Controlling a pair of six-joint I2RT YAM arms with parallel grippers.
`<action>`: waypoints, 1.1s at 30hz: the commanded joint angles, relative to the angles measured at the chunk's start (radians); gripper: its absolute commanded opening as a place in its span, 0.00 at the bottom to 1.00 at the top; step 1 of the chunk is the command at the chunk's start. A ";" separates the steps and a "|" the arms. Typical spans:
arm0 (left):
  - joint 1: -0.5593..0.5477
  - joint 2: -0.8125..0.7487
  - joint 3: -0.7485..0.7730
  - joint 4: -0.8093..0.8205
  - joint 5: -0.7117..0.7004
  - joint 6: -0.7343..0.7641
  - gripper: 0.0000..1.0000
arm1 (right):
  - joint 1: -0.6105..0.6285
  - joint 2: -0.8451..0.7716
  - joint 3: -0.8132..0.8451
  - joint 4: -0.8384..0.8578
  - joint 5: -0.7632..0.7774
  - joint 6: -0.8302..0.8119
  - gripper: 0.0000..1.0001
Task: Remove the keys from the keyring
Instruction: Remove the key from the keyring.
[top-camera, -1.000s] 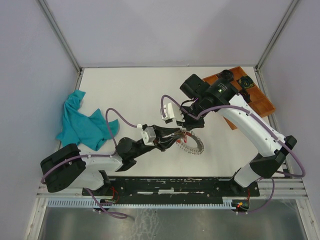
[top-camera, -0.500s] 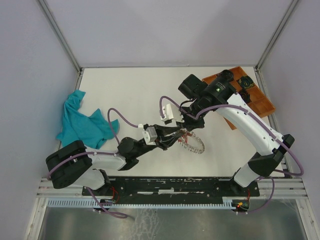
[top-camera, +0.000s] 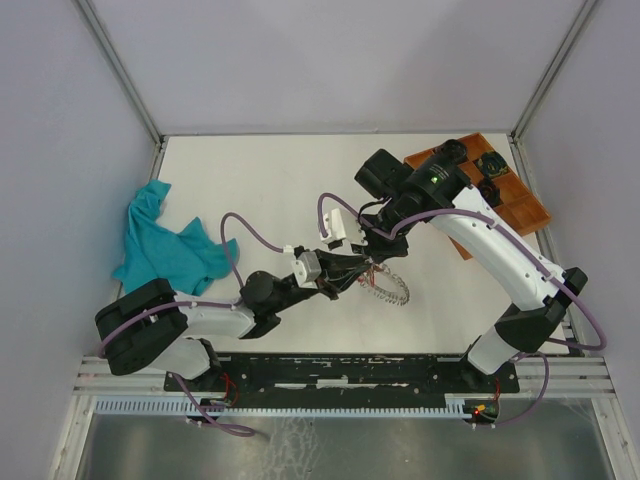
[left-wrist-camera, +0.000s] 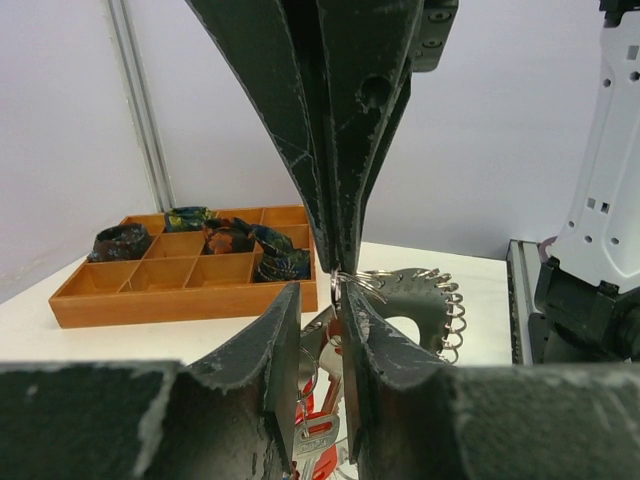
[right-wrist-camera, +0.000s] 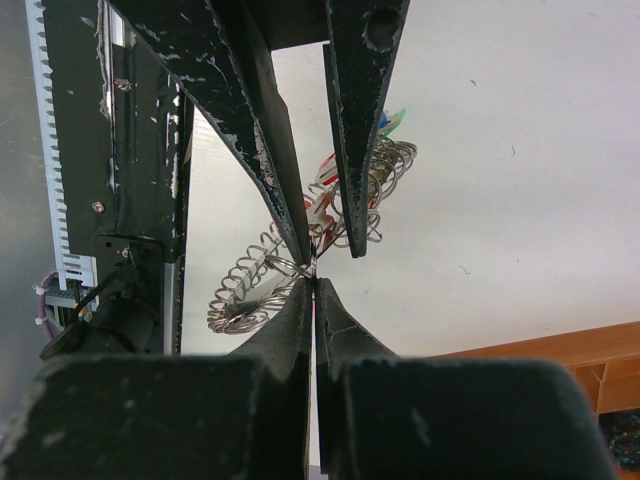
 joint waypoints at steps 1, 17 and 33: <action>-0.005 0.000 0.040 -0.016 0.031 0.062 0.28 | 0.008 -0.004 0.048 0.012 -0.027 -0.005 0.01; -0.004 -0.025 0.041 -0.028 0.051 0.052 0.03 | 0.015 -0.027 0.019 0.034 -0.043 0.011 0.01; -0.005 -0.134 -0.046 0.076 0.009 0.024 0.03 | -0.277 -0.238 -0.204 0.296 -0.540 0.119 0.48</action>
